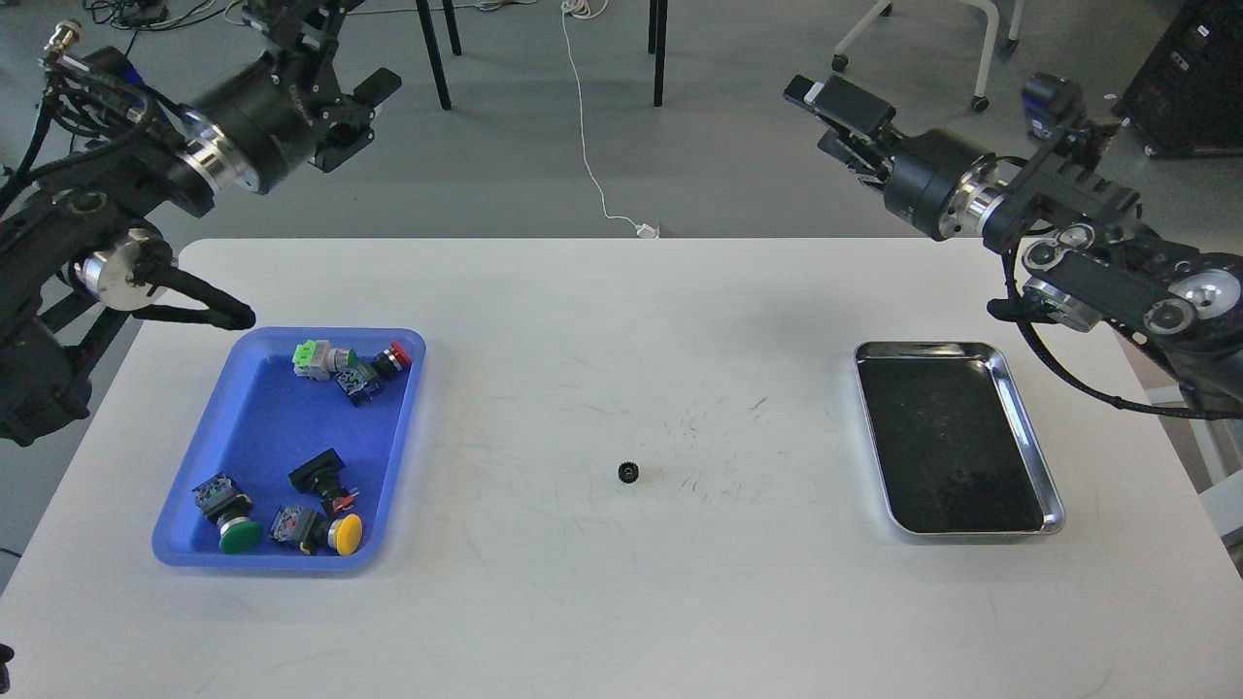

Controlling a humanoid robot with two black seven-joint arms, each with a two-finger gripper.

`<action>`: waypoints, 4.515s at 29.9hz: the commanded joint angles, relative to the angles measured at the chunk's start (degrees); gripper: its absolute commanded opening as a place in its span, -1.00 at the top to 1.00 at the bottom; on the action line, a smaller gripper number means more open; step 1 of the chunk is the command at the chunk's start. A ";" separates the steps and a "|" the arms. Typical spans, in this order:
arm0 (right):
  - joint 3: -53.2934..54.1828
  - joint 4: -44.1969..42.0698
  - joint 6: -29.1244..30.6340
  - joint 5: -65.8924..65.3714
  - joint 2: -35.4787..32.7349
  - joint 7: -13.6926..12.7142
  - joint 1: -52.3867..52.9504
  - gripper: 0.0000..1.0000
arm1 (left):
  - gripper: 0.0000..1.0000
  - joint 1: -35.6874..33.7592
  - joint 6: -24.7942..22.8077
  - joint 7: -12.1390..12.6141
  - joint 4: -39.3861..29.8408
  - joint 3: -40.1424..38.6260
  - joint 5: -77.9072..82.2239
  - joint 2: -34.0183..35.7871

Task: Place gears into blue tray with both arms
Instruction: 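Reach the left gripper toward the black gear on the table, then grasp the black gear with the left gripper, then carry the gear into the blue tray and open the left gripper, then lift the left gripper away from the blue tray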

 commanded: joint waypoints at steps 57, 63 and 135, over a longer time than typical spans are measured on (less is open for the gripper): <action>26.94 10.03 15.88 35.60 -9.18 -0.18 -33.00 -0.95 | 0.30 6.58 9.69 -3.57 5.16 31.42 79.66 -20.12; 26.94 9.85 15.80 35.60 -9.18 -0.18 -32.38 -0.95 | 0.72 6.32 9.60 -3.75 5.16 31.42 79.66 -19.86; 16.33 7.48 17.38 -13.07 -18.85 -0.27 -10.43 -0.96 | -0.96 -7.22 6.44 -9.28 13.06 14.55 -32.76 -0.16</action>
